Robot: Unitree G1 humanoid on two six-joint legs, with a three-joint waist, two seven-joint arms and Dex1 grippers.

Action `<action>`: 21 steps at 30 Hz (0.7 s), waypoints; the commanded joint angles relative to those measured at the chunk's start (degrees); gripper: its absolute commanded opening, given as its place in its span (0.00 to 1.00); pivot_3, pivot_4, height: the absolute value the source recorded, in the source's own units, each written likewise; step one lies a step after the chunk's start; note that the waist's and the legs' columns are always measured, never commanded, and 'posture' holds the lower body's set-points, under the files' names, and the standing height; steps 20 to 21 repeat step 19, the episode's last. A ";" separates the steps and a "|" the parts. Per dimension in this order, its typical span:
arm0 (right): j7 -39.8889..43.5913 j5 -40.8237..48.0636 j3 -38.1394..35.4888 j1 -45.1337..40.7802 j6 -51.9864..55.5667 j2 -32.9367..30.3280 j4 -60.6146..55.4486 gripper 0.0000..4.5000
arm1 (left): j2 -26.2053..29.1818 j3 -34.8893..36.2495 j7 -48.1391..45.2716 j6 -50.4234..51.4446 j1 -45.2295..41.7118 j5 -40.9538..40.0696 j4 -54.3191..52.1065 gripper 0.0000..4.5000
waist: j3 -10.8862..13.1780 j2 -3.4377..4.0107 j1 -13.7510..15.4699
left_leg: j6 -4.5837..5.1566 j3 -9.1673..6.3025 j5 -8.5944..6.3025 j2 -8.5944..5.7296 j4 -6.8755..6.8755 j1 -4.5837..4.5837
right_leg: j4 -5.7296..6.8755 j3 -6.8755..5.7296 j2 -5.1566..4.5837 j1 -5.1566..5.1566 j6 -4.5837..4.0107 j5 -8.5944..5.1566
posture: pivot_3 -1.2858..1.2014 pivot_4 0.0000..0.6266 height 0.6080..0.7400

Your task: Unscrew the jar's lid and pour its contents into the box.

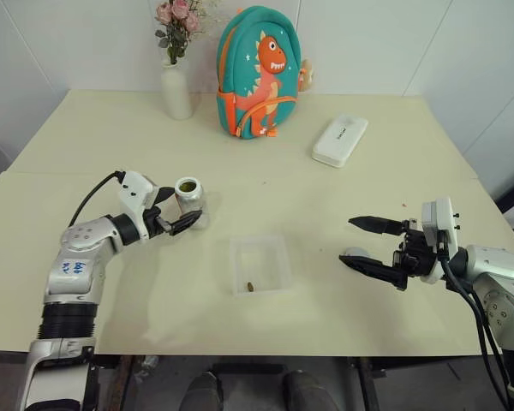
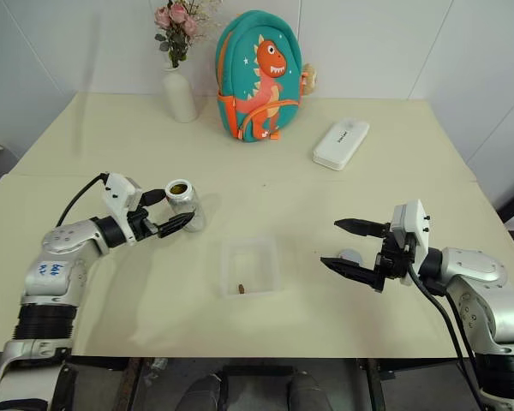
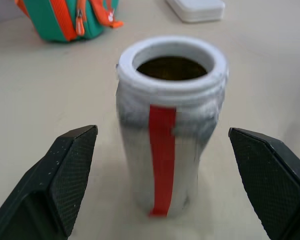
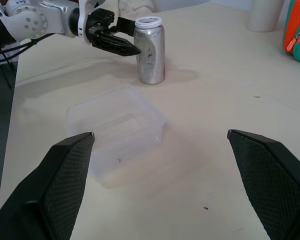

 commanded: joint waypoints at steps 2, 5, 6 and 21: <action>1.05 0.30 -1.46 -0.86 -0.89 -0.83 -0.08 1.00 | 3.41 0.95 -3.91 2.09 1.34 -2.56 -5.56 0.99 | 0.00 0.00 0.03 | 0.00 0.01 0.00 0.00 -0.03 0.00 | -0.04 0.00 -0.01 0.00 0.00 0.00 | 0.52 0.24 1.00; 1.06 0.23 -1.48 -1.29 -0.64 -0.91 -0.23 1.00 | 5.86 1.11 -7.03 2.56 3.07 -3.04 -5.78 0.99 | 0.00 0.00 -0.03 | 0.00 0.02 0.00 0.00 -0.06 0.01 | -0.05 0.00 -0.02 0.00 -0.01 -0.01 | 0.52 0.24 1.00; 0.95 0.29 -1.54 -1.26 -0.43 -1.02 -0.66 1.00 | 6.95 1.85 -8.33 3.06 3.92 -3.77 -5.93 0.99 | 0.00 0.00 -0.20 | 0.00 0.03 0.00 0.00 -0.08 0.01 | -0.05 0.00 -0.02 0.00 -0.02 -0.01 | 0.52 0.24 1.00; 8.34 -3.08 -3.13 -5.43 -4.13 -6.78 9.53 1.00 | 15.75 18.36 -29.22 -8.08 9.25 -15.82 5.25 0.99 | 0.02 0.00 -0.96 | -0.04 0.10 -0.06 0.00 -0.33 0.04 | -0.23 -0.19 -0.21 -0.07 -0.33 -0.17 | 0.52 0.24 1.00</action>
